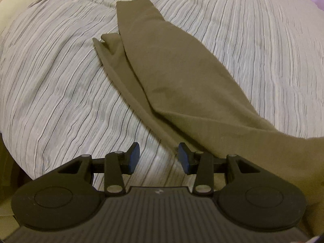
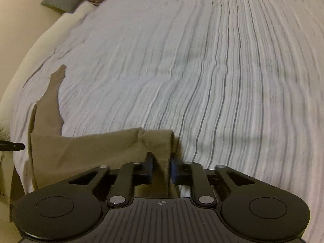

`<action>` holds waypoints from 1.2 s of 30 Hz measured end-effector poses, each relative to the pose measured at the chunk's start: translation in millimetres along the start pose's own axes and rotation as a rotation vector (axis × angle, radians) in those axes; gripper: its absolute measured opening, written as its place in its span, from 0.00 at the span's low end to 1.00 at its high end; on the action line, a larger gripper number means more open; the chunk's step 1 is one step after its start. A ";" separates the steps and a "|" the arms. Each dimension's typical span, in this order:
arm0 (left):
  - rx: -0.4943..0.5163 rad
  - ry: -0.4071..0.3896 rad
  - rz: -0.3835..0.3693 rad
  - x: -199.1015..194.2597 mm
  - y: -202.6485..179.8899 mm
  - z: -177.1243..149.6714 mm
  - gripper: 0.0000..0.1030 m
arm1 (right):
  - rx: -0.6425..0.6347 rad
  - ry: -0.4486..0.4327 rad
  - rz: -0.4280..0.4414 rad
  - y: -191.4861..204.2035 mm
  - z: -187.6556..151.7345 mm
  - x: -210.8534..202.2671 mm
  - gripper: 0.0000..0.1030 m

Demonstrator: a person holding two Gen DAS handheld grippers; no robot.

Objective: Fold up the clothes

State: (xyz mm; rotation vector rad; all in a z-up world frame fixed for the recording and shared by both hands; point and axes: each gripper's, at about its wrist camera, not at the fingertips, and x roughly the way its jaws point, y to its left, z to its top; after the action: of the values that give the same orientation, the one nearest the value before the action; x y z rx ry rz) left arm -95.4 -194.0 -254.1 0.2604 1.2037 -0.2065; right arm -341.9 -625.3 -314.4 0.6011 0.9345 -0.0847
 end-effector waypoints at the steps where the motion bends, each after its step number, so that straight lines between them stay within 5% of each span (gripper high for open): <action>1: 0.001 -0.007 0.006 -1.9 -1.5 3.0 0.37 | -0.008 -0.013 0.005 -0.2 2.0 -4.8 0.11; 3: 0.004 -0.022 0.019 -5.7 -4.4 9.7 0.37 | 0.002 -0.082 -0.017 -4.6 8.4 -26.8 0.10; 8: 0.009 -0.068 0.023 -7.2 -12.9 39.3 0.37 | 0.102 -0.292 -0.244 -41.3 27.8 -95.5 0.10; 12: 0.028 -0.092 -0.003 3.5 -26.7 59.0 0.37 | 0.254 -0.302 -0.433 -98.5 41.6 -109.9 0.14; 15: 0.030 -0.070 -0.012 15.4 -32.7 65.2 0.37 | 0.389 -0.240 -0.436 -125.1 33.5 -102.6 0.49; 18: 0.029 -0.051 -0.017 24.8 -35.3 69.3 0.37 | 0.483 -0.280 -0.475 -127.6 13.2 -107.3 0.58; 19: 0.026 -0.043 -0.018 26.7 -34.3 69.7 0.37 | 0.539 -0.301 -0.480 -126.0 1.3 -112.5 0.66; 28: -0.009 -0.003 -0.040 30.5 -9.9 61.2 0.37 | 1.025 -0.366 -0.306 -72.6 -146.4 -171.6 0.66; 36: -0.052 0.017 -0.062 30.4 16.5 47.4 0.37 | 1.119 -0.334 -0.221 -37.3 -193.7 -159.1 0.66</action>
State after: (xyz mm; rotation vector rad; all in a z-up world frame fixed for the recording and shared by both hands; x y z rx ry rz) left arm -37.9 -193.4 -265.2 0.1800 1.2337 -0.2267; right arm -591.3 -585.2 -293.8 1.4524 0.5578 -0.9210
